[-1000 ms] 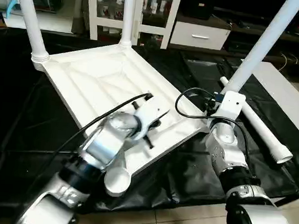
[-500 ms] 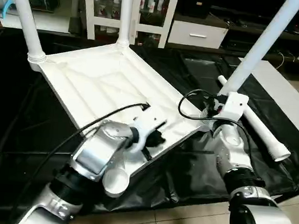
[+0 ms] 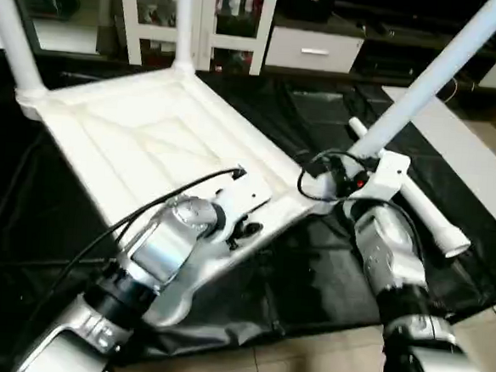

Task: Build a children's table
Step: Insert table leg to table base

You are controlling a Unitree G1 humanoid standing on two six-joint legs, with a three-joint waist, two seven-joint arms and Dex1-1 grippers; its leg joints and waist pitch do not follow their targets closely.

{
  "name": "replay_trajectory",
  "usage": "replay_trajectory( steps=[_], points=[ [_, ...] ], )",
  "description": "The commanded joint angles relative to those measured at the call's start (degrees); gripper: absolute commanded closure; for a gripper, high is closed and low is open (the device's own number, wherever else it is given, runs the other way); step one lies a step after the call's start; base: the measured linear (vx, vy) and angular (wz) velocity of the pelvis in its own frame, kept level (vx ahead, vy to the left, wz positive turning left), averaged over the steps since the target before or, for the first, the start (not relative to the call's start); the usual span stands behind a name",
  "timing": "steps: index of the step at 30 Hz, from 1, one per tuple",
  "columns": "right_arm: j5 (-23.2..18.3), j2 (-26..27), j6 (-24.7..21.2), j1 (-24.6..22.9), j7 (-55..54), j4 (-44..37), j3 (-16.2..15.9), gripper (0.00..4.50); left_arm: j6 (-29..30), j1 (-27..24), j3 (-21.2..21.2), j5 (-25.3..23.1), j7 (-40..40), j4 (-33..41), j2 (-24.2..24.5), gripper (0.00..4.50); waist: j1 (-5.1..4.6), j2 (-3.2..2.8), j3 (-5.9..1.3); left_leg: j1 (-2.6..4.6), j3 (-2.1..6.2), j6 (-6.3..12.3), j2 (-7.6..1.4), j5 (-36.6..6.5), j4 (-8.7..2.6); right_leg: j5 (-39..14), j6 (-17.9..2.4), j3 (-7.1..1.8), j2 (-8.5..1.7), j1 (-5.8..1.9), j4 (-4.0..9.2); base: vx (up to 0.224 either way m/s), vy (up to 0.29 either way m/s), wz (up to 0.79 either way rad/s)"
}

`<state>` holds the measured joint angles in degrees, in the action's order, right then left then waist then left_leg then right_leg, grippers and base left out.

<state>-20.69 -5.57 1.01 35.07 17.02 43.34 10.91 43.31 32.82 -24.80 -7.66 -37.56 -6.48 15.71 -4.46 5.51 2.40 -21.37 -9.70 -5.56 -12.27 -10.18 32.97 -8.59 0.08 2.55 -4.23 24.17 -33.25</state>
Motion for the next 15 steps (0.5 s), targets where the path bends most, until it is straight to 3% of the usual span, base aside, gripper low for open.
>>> replay_trajectory(
  steps=[1, 3, 7, 8, 10, 12, 13, 15],
  points=[
    [-3.4, -0.2, -4.6, -0.5, 6.3, -5.0, -1.2, 2.66, -1.2, -0.8, -3.5, 0.2, -3.4, -0.4, 0.2, 2.32, 1.12, -1.23, -3.74, 0.10, -0.45, 2.77, -0.49, -13.2, -3.43, -8.1, -12.4, -1.29, -2.03, -3.29, 2.81, 0.000, 0.000, 0.00],
    [-5.4, -1.8, -7.6, -1.3, 9.7, -9.2, -1.7, 2.66, -1.2, -1.5, -4.4, 0.3, -4.9, -0.8, 1.0, 2.32, 1.47, -1.55, -3.70, 0.27, -0.62, 3.58, -0.54, -12.3, -3.31, -6.8, -13.2, -1.42, -2.02, -3.27, 2.76, 0.000, 0.000, 0.00],
    [-13.1, -6.7, -18.3, -3.5, 16.9, -20.7, -1.0, 2.66, -6.6, -2.1, -5.3, -2.0, -4.4, -3.5, 3.3, 2.32, 3.35, -1.83, -3.65, 0.85, -0.96, 4.94, -0.76, -7.8, -3.11, -2.6, -14.4, -1.55, -1.87, -3.40, 2.20, 0.000, 0.000, 0.00],
    [-14.9, -7.7, -20.3, -3.8, 17.6, -22.7, -0.5, 2.66, -8.0, -2.0, -5.0, -2.1, -4.4, -3.7, 4.0, 2.32, 4.08, -1.95, -3.63, 1.07, -0.99, 4.83, -0.83, -7.5, -3.13, -2.7, -14.1, -1.57, -1.93, -3.32, 2.16, 0.000, 0.000, 0.00],
    [-18.7, -9.7, -24.1, -4.5, 17.9, -27.0, 1.3, 2.66, -8.0, -1.6, -2.2, 0.4, -5.9, -2.2, 4.5, 2.32, 4.67, -1.82, -3.45, 1.13, -1.05, 3.83, -0.76, -8.1, -3.31, -4.5, -13.3, -1.63, -1.89, -3.46, 2.27, 0.000, 0.000, 0.00],
    [-19.2, -10.6, -24.4, -4.7, 17.5, -28.4, 2.1, 2.66, -6.5, -1.3, -0.1, 2.5, -6.7, -0.7, 4.1, 2.32, 4.89, -1.73, -3.39, 1.08, -1.16, 2.85, -0.73, -8.9, -3.33, -6.1, -12.9, -1.72, -1.94, -3.29, 2.31, 0.000, 0.000, 0.00],
    [-18.3, -11.8, -24.2, -4.9, 16.5, -29.7, 3.5, 2.66, -4.3, -0.4, 2.9, 5.1, -6.7, 1.2, 3.0, 2.32, 5.05, -1.39, -3.21, 1.22, -1.26, 1.94, -0.72, -10.5, -3.37, -9.4, -12.3, -1.71, -2.00, -2.97, 2.63, 0.000, 0.000, 0.00],
    [-15.6, -13.0, -22.7, -5.0, 14.7, -29.7, 4.5, 2.66, -1.8, 1.3, 6.0, 7.4, -5.5, 1.9, 0.2, 2.14, 5.02, -1.41, -3.14, 1.16, -1.26, 0.39, -0.59, -12.0, -3.27, -13.3, -11.3, -1.75, -1.99, -2.72, 2.96, 0.000, 0.000, 0.00]
  ],
)
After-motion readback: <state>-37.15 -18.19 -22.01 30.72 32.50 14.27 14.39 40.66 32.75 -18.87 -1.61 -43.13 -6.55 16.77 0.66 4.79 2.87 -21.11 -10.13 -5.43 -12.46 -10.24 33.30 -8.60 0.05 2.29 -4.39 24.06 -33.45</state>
